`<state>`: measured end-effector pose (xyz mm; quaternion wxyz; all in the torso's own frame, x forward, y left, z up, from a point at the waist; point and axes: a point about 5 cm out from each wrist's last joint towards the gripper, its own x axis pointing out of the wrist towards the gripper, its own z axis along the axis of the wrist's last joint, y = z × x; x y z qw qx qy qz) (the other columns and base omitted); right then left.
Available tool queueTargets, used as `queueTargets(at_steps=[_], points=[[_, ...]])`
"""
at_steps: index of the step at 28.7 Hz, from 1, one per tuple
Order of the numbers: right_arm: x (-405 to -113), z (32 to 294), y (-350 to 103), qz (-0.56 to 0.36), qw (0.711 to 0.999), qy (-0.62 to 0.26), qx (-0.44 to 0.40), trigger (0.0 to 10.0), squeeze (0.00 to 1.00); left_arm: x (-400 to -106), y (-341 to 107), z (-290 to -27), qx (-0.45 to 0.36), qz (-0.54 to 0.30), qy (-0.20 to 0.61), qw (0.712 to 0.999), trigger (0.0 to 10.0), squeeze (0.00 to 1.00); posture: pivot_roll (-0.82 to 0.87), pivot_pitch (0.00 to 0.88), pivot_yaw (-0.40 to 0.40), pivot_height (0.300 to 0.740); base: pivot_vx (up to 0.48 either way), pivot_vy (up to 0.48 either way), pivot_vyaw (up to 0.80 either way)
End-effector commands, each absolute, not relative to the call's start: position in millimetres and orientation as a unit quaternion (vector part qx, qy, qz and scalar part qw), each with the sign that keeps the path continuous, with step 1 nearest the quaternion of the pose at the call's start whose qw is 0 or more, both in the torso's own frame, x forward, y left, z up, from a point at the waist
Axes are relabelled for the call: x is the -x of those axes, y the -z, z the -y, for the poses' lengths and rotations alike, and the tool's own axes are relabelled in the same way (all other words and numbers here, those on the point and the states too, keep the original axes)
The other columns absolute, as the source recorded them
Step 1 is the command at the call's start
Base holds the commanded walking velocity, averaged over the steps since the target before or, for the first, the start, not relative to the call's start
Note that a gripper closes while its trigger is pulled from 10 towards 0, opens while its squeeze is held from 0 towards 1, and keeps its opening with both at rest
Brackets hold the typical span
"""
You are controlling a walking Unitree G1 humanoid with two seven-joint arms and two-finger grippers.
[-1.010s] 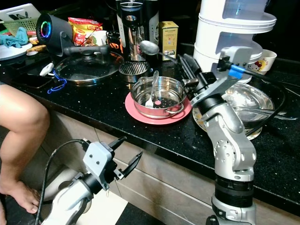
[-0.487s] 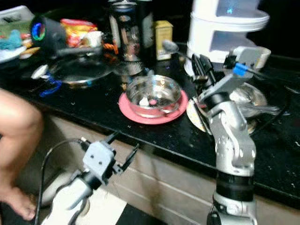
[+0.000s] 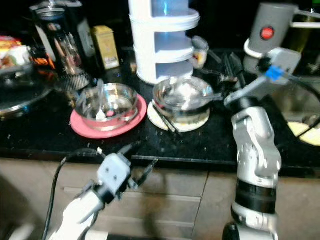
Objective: Kitchen organization
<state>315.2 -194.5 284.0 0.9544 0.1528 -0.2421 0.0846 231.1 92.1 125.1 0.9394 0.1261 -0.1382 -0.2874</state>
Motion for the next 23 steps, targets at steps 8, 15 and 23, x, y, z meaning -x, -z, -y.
queueTargets(at_steps=[8,15,23], points=[[-317.5,196.3,-295.3,0.257,0.952,-0.085,-0.139,10.0,0.0,-231.7,-121.0,-92.0,-0.13,0.13,0.291,0.939,10.0,0.0,-0.03,0.0,-0.005,0.74,0.0,0.0,-0.45],[-318.3,197.1,-293.6,0.255,0.955,-0.08,-0.131,10.0,0.0,-235.7,-124.4,-90.4,-0.136,0.141,0.281,0.94,10.0,0.0,-0.03,0.0,-0.005,0.74,0.0,0.0,-0.8],[-318.8,196.7,-293.3,0.255,0.956,-0.077,-0.125,10.0,0.0,-243.3,-136.9,-86.2,-0.098,0.157,0.272,0.944,10.0,0.0,-0.04,0.0,-0.006,0.74,0.0,0.0,-0.8]])
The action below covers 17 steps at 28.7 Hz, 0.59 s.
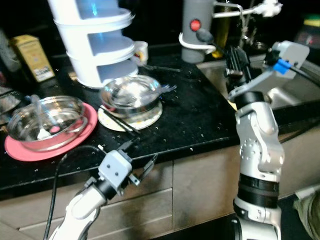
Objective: Kitchen organization
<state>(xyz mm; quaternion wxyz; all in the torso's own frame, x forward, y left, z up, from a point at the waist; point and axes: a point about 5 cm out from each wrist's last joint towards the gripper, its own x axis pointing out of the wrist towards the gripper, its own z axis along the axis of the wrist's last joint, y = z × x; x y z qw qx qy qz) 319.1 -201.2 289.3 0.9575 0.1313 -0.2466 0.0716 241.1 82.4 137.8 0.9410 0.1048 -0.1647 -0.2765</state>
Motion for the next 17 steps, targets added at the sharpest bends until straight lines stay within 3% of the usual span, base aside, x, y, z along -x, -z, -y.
queueTargets(at_steps=[1,8,17], points=[[-318.9,196.7,-293.3,0.255,0.956,-0.077,-0.124,10.0,0.0,-244.2,-138.4,-85.0,-0.091,0.157,0.274,0.944,10.0,0.0,-0.04,0.0,-0.003,0.74,0.0,0.0,-0.8],[-319.1,196.5,-293.5,0.256,0.956,-0.076,-0.124,10.0,0.0,-245.5,-140.9,-82.2,-0.078,0.158,0.278,0.944,10.0,0.0,-0.04,0.0,0.001,0.74,0.0,0.0,-0.75],[-318.3,189.8,-289.5,0.258,0.955,-0.084,-0.117,10.0,0.0,-252.7,-136.8,-91.5,-0.025,0.137,0.225,0.964,10.0,0.0,-0.03,0.0,0.0,0.74,0.0,-0.053,0.0]])
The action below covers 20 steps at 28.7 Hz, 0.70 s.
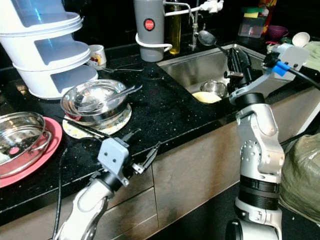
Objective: Kitchen organization
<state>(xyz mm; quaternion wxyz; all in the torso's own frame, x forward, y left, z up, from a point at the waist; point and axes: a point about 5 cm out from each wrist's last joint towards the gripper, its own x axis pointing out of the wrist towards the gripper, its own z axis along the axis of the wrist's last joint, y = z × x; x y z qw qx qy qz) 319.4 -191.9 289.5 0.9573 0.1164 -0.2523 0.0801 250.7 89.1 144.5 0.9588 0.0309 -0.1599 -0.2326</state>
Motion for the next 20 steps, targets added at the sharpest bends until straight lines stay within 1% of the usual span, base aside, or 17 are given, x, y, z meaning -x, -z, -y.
queueTargets(at_steps=[1,12,17,20], points=[[-318.5,187.8,-289.1,0.257,0.955,-0.088,-0.116,10.0,0.0,-253.1,-136.7,-91.7,-0.024,0.136,0.224,0.965,10.0,0.0,-0.03,0.0,-0.002,0.74,0.0,-0.304,0.0],[-318.6,175.5,-284.4,0.246,0.959,-0.113,-0.084,10.0,0.0,-253.9,-136.4,-90.1,-0.023,0.134,0.228,0.964,10.0,0.0,-0.03,0.0,-0.005,0.74,0.0,-0.337,0.0],[-320.6,171.7,-278.2,0.229,0.966,-0.112,-0.037,10.0,0.0,-254.6,-136.5,-88.8,-0.019,0.132,0.232,0.963,10.0,0.0,-0.03,0.0,-0.006,0.74,0.0,-0.355,0.0],[-321.0,171.2,-276.7,0.225,0.968,-0.112,-0.026,10.0,0.0,-254.6,-136.5,-88.7,-0.019,0.132,0.232,0.963,10.0,0.0,-0.03,0.0,-0.006,0.74,0.0,-0.354,0.0]])
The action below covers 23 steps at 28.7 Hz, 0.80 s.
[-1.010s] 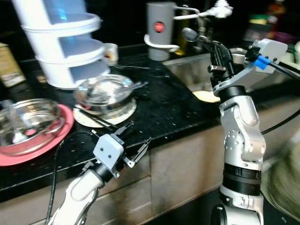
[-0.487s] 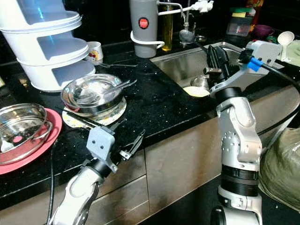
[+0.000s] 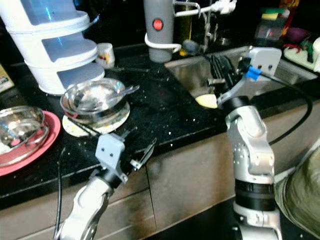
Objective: Kitchen organization
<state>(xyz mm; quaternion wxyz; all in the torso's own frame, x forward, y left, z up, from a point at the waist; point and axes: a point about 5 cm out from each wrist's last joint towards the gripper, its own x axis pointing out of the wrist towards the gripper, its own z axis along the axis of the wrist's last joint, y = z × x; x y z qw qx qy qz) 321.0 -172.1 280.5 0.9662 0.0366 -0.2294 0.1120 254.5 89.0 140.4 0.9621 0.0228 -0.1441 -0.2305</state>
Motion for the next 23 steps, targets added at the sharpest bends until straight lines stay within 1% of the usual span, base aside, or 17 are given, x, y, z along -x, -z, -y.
queueTargets(at_steps=[1,12,23], points=[[-321.2,170.6,-275.4,0.222,0.968,-0.112,-0.019,10.0,0.0,-254.7,-136.5,-88.5,-0.018,0.132,0.233,0.963,10.0,0.0,-0.04,0.0,-0.007,0.74,0.0,-0.352,0.0],[-322.6,166.8,-269.6,0.209,0.971,-0.115,0.019,10.0,0.0,-255.6,-136.4,-87.4,-0.019,0.131,0.238,0.962,10.0,0.0,-0.04,0.0,-0.007,0.74,0.0,-0.353,0.0],[-324.8,163.2,-262.0,0.191,0.973,-0.122,0.04,10.0,0.0,-257.9,-135.8,-88.1,-0.02,0.13,0.236,0.963,10.0,0.0,-0.03,0.0,-0.011,0.74,0.0,-0.345,0.8]])
